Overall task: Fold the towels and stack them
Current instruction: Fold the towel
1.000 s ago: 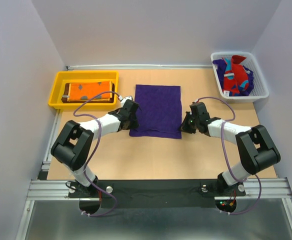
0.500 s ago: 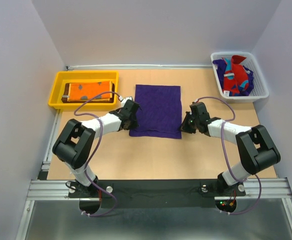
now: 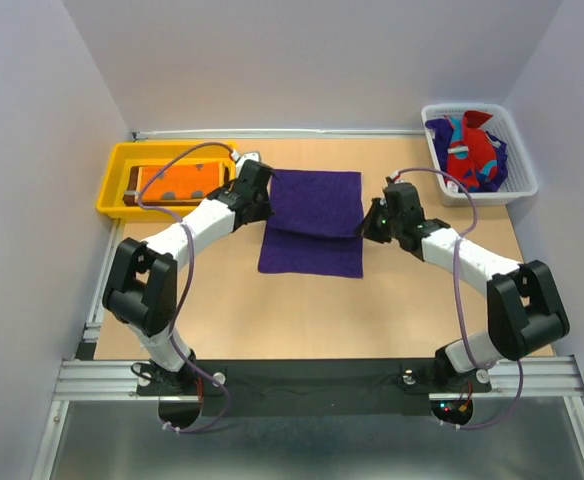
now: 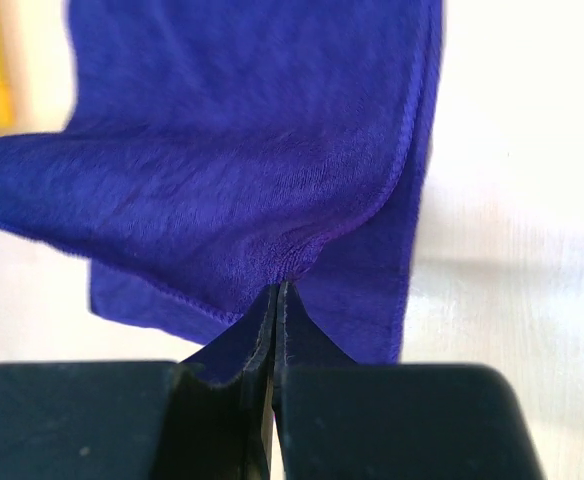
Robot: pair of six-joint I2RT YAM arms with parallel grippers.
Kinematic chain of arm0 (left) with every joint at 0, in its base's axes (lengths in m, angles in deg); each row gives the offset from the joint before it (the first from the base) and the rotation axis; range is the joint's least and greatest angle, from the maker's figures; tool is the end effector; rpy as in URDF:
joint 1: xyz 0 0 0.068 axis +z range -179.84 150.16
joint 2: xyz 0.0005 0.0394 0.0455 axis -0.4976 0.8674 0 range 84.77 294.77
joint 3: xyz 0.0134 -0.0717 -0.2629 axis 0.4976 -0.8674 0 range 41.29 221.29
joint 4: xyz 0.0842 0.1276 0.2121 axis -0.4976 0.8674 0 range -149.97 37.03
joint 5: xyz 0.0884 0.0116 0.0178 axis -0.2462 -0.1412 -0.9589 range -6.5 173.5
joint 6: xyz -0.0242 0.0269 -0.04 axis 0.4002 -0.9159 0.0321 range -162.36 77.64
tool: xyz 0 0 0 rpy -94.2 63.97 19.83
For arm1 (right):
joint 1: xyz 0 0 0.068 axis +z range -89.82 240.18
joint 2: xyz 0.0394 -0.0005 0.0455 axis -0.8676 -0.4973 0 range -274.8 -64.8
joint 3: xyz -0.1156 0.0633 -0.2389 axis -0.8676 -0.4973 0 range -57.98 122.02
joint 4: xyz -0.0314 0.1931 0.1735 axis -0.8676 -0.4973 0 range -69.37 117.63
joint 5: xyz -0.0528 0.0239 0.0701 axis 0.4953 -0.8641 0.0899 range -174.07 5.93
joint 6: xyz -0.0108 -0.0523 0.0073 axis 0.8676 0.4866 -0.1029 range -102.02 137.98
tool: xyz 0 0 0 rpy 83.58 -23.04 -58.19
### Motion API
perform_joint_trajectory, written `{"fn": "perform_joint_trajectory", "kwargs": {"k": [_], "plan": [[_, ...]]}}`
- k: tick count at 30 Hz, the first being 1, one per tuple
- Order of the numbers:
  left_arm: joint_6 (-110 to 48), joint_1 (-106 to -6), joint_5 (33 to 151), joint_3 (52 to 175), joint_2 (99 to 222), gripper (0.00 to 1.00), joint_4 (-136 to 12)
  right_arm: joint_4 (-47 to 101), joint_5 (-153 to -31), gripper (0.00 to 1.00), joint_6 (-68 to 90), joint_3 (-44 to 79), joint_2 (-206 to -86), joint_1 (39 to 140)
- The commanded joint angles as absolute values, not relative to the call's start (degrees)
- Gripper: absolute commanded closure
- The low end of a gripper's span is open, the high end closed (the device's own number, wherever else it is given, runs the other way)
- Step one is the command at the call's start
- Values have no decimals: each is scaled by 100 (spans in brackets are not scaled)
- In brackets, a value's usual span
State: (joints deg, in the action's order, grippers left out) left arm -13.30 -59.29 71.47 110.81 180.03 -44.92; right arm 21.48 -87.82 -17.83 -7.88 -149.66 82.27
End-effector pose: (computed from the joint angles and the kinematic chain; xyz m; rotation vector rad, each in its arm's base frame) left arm 0.3287 -0.1772 0.2529 -0.1021 2.2795 -0.3005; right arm 0.2907 0.1205 0.2144 0.2465 2.3435 0.5884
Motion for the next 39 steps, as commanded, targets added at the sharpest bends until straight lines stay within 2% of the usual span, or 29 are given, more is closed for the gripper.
{"fn": "perform_joint_trajectory", "kwargs": {"k": [1, 9, 15, 25, 39], "plan": [[-1572, -5858, 7312, 11537, 17802, 100, -4029, 1911, -8582, 99, -1577, -420, -14479, 8215], [-1476, -5867, 7655, 11223, 17188, 100, -3896, 1673, -8846, 99, -1497, -621, -13811, 8215], [-1335, -5876, 7979, 10012, 16809, 100, -4561, 1594, -9276, 100, -1752, -1261, -13547, 8224], [-1063, -6016, 8482, 8823, 17361, 100, -5469, 1664, -9146, 99, -2104, -2326, -13537, 8215], [-966, -6104, 8403, 8488, 17582, 100, -5689, 2104, -9013, 99, -2333, -2810, -13942, 8215]]}}
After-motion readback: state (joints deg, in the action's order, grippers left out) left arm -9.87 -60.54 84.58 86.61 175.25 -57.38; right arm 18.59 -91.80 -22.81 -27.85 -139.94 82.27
